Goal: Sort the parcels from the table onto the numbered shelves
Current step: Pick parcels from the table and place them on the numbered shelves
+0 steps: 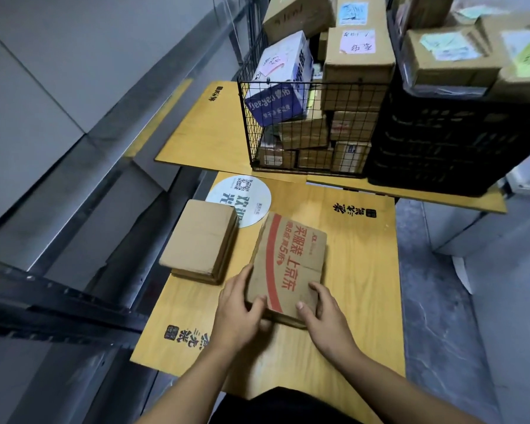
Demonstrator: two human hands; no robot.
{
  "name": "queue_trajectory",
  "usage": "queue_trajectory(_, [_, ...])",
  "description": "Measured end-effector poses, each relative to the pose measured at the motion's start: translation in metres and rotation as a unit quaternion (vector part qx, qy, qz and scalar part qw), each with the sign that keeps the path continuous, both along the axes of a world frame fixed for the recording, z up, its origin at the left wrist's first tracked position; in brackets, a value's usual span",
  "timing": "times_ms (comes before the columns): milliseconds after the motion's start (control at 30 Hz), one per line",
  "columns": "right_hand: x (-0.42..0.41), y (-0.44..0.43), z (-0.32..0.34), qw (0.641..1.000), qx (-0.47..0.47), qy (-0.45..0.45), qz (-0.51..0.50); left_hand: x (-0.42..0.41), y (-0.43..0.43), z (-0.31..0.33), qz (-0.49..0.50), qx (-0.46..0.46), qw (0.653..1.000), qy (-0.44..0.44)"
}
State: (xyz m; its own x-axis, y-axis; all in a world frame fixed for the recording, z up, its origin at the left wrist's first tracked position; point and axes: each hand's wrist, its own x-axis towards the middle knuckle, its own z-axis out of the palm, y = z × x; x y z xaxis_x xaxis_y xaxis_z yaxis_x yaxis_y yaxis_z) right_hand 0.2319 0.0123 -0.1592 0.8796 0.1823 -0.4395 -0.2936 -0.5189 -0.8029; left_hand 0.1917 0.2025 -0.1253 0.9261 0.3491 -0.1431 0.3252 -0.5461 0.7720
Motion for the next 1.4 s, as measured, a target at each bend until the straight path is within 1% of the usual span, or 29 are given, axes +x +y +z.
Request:
queue_trajectory(67, [0.000, 0.000, 0.001, 0.999, 0.034, 0.029, -0.014, 0.001, 0.002, 0.010, -0.003, -0.008, 0.999, -0.045])
queue_trajectory(100, [-0.001, 0.000, 0.001, 0.999, 0.036, 0.034, -0.014, 0.001, 0.002, 0.014, -0.009, -0.013, 0.998, -0.066])
queue_trajectory(200, [0.002, -0.006, 0.004, 0.999, 0.020, 0.024, -0.013, 0.000, 0.001, 0.018, -0.020, -0.033, 0.992, -0.118])
queue_trajectory(267, [0.007, -0.014, 0.007, 1.000, -0.003, 0.018, -0.013, -0.001, -0.001, 0.016, -0.035, -0.047, 0.990, -0.127])
queue_trajectory(333, [0.013, -0.020, 0.012, 1.000, -0.003, 0.020, -0.021, -0.001, -0.008, 0.012, -0.063, -0.048, 0.991, -0.110])
queue_trajectory(367, [0.015, -0.023, 0.017, 0.999, 0.017, 0.023, -0.028, 0.000, -0.012, 0.010, -0.075, -0.053, 0.991, -0.096])
queue_trajectory(467, [0.019, -0.025, 0.030, 0.990, 0.121, 0.036, -0.065, 0.001, -0.024, 0.009, -0.106, -0.076, 0.989, -0.068])
queue_trajectory(533, [0.018, -0.024, 0.039, 0.982, 0.174, 0.026, -0.072, 0.002, -0.030, 0.010, -0.126, -0.092, 0.987, -0.050])
queue_trajectory(633, [0.016, -0.022, 0.048, 0.983, 0.173, -0.012, -0.055, 0.001, -0.036, 0.012, -0.137, -0.110, 0.984, -0.037])
queue_trajectory(700, [0.016, -0.022, 0.049, 0.982, 0.178, -0.023, -0.054, 0.000, -0.036, 0.013, -0.126, -0.127, 0.983, -0.040])
queue_trajectory(767, [0.016, -0.023, 0.047, 0.976, 0.206, -0.014, -0.063, -0.002, -0.034, 0.013, -0.114, -0.137, 0.983, -0.049])
queue_trajectory(867, [0.018, -0.026, 0.043, 0.963, 0.260, 0.031, -0.067, -0.002, -0.030, 0.013, -0.086, -0.127, 0.986, -0.063])
queue_trajectory(933, [0.020, -0.028, 0.039, 0.949, 0.301, 0.065, -0.071, -0.002, -0.026, 0.011, -0.045, -0.128, 0.989, -0.064])
queue_trajectory(1033, [0.020, -0.034, 0.034, 0.935, 0.334, 0.091, -0.081, -0.003, -0.018, 0.001, -0.005, -0.104, 0.994, -0.028])
queue_trajectory(1133, [0.021, -0.044, 0.029, 0.923, 0.355, 0.109, -0.100, -0.009, -0.014, -0.010, -0.008, -0.073, 0.997, 0.023])
queue_trajectory(1200, [0.023, -0.054, 0.030, 0.926, 0.348, 0.107, -0.098, -0.012, -0.016, -0.014, -0.026, -0.070, 0.996, 0.049])
queue_trajectory(1267, [0.027, -0.065, 0.033, 0.953, 0.288, 0.067, -0.067, -0.013, -0.020, -0.017, -0.049, -0.074, 0.994, 0.068])
queue_trajectory(1333, [0.032, -0.075, 0.031, 0.984, 0.177, 0.017, -0.023, -0.011, -0.026, -0.018, -0.073, -0.073, 0.991, 0.081])
queue_trajectory(1400, [0.035, -0.081, 0.023, 0.998, 0.052, 0.000, 0.030, -0.008, -0.031, -0.018, -0.088, -0.058, 0.991, 0.086])
